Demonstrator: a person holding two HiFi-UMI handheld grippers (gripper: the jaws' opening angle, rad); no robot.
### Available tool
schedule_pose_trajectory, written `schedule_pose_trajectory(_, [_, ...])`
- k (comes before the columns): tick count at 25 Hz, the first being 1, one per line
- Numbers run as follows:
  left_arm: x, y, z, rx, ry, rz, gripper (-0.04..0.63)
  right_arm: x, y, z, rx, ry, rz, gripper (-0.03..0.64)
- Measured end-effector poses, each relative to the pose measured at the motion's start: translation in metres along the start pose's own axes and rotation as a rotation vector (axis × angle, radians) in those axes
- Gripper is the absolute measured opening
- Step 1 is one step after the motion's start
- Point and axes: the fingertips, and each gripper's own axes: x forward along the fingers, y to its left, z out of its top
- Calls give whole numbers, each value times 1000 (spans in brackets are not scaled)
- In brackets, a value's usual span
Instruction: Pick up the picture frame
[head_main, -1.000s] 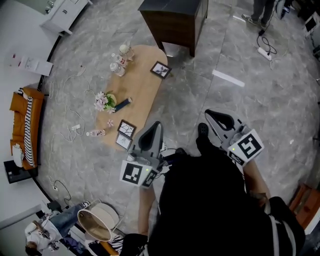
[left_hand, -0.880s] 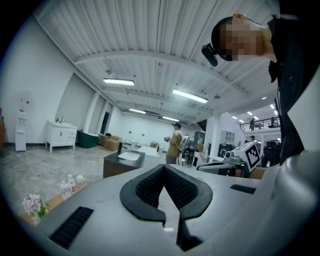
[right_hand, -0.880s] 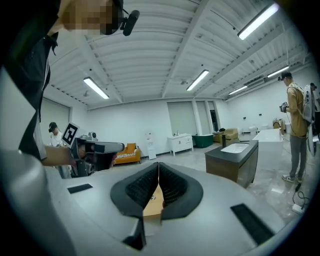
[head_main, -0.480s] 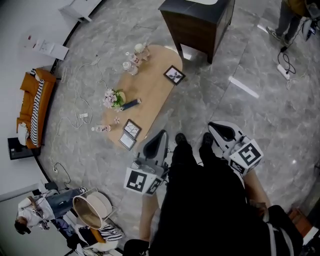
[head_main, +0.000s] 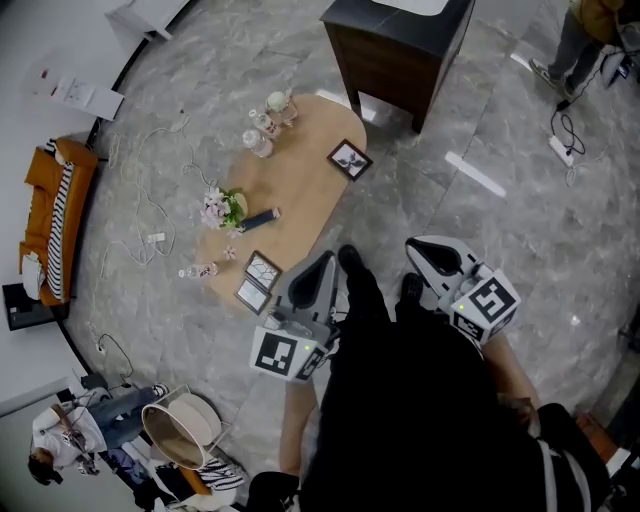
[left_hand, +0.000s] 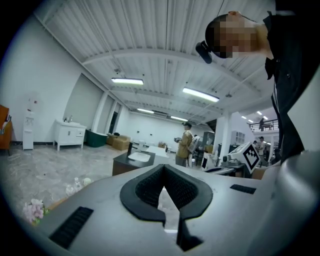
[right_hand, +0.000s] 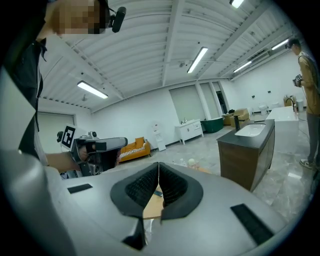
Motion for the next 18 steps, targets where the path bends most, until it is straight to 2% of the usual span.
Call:
schedule_pose_trajectory(9, [35, 97, 34, 19, -40, -88, 12, 96, -19, 55, -25, -32, -81, 14])
schedule_pose_trajectory(12, [39, 126, 30, 12, -40, -115, 12, 126, -24, 54, -19, -19, -101, 14])
schedule_pose_trajectory(18, [46, 166, 15, -57, -2, -166, 12, 161, -31, 38, 47, 43, -141, 14])
